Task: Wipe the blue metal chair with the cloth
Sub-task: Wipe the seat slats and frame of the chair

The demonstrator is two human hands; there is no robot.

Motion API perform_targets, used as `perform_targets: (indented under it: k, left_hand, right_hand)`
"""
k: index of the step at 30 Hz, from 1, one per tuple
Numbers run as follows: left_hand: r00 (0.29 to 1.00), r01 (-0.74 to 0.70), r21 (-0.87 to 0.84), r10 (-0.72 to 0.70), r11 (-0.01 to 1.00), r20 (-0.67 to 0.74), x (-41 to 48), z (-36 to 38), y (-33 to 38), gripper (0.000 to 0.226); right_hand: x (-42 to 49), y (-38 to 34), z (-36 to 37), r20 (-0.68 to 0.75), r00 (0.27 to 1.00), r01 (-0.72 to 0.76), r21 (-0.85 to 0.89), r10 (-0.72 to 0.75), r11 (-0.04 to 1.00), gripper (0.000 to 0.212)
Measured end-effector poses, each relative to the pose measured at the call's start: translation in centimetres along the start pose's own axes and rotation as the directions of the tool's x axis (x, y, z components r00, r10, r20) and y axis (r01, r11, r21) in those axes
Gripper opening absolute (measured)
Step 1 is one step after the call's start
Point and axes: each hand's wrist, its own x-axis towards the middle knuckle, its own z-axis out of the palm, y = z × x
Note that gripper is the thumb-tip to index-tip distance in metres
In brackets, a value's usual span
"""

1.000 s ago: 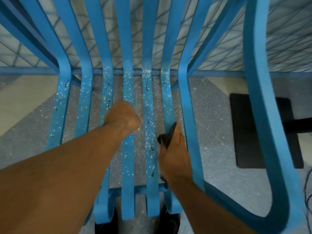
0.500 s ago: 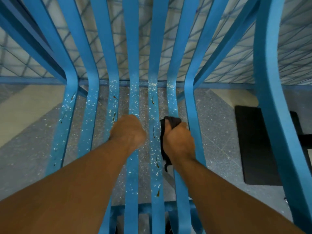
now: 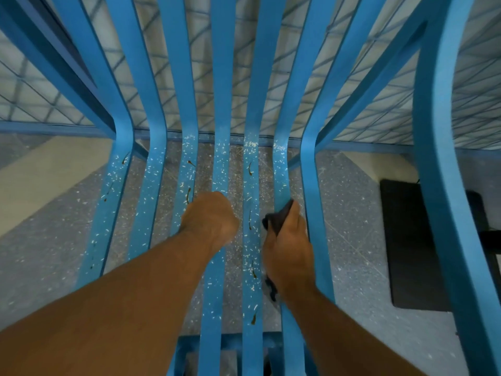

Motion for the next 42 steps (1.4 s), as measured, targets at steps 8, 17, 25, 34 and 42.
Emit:
perform_targets:
  k: [8,17,25,34,42]
  left_hand:
    - [1.000,-0.024,0.024,0.025,0.999,-0.003,0.2,0.0,-0.2,0.020]
    - [1.000,-0.022,0.031,0.022,0.999,0.008,0.3,0.0,-0.2,0.023]
    - [1.000,-0.021,0.015,0.021,1.000,0.004,0.1,-0.1,-0.1,0.028]
    - [0.996,-0.034,-0.167,0.020,0.985,-0.086,3.7,-2.3,1.3,0.038]
    - [0.988,-0.057,-0.135,0.037,0.989,-0.147,5.3,-1.3,1.4,0.041]
  right_hand:
    - [1.8,-1.1,-0.2,0.020,0.966,-0.257,0.040,0.256,0.966,0.046]
    - [9.6,-3.8,0.3,-0.098,0.976,-0.191,0.047,0.195,0.980,0.049]
    - [3.3,-1.2,-0.3,-0.005,1.000,0.014,0.020,-0.014,1.000,0.065]
    - [5.1,-1.6,0.1,-0.021,0.984,-0.174,0.029,0.174,0.984,0.045]
    - [13.3,-4.9,-0.1,-0.075,0.987,-0.129,0.143,0.141,0.981,0.042]
